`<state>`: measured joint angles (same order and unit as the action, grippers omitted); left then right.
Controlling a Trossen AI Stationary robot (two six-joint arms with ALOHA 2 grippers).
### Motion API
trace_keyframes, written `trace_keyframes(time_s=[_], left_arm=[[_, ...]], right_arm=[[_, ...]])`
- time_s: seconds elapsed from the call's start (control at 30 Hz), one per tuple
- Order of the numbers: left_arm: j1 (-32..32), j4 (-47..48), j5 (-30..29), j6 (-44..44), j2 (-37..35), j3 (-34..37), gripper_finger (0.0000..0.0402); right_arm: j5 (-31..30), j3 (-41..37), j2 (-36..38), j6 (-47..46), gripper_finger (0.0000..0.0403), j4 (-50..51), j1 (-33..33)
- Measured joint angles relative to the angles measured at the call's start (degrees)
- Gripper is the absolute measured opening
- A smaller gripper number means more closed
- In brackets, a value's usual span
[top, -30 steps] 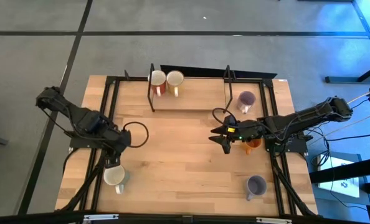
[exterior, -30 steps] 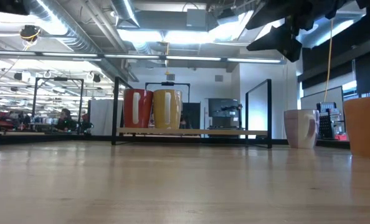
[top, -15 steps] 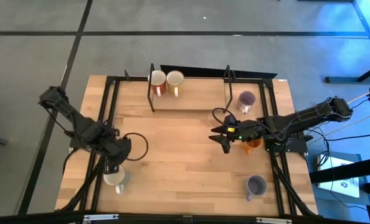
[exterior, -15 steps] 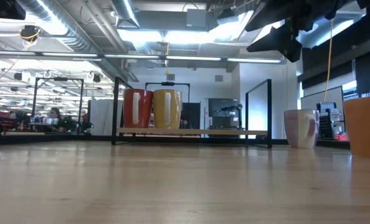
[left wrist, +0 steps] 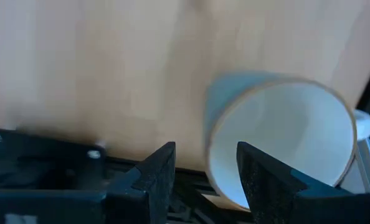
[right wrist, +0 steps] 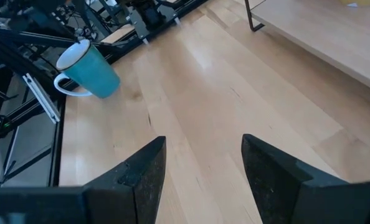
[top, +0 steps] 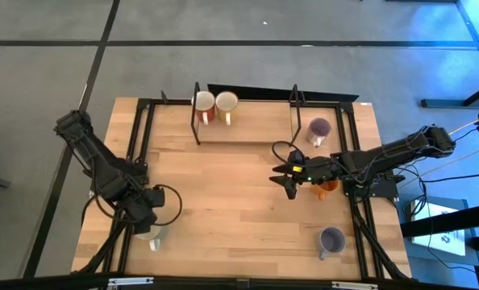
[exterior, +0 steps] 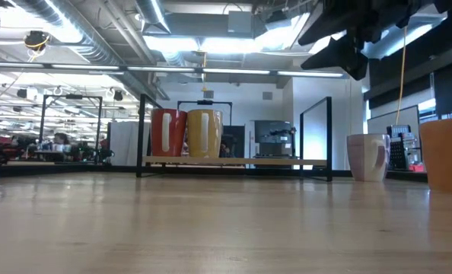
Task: Place coffee mugs
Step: Put the light blue mug on the shelf
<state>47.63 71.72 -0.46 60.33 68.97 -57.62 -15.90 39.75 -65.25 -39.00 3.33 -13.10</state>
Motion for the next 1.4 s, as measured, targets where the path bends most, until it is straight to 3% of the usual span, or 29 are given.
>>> trace_keyframes(time_s=[0.27,0.57,0.7,0.87,0.93,1.2,1.4], left_arm=[[2.3,-4.6,1.1,4.0,0.0,7.1,0.0165],[2.2,-11.3,1.4,0.7,0.0,10.9,0.0155],[2.2,-11.4,1.6,-1.8,0.0,11.2,0.0113],[1.0,-12.7,1.3,-6.3,0.0,11.2,0.0032],[0.3,-13.5,1.4,-8.0,0.0,11.2,0.0020],[-6.0,-14.4,0.1,-12.5,0.1,7.1,0.0020],[-15.4,-14.8,-1.8,-20.3,1.6,1.6,0.0020]], right_arm=[[0.0,0.0,0.0,-0.1,0.0198,-0.3,0.0],[0.0,0.0,0.0,-0.2,0.0198,-0.3,0.0],[0.0,0.0,0.0,-0.1,0.0198,-0.2,0.0],[0.6,0.0,0.0,0.4,0.0198,-0.2,0.0],[1.3,0.0,0.0,0.3,0.0198,-0.2,-0.1],[4.1,0.0,0.0,3.3,0.0198,0.0,-0.1],[6.5,0.0,1.1,9.1,0.0198,0.2,-0.1]])
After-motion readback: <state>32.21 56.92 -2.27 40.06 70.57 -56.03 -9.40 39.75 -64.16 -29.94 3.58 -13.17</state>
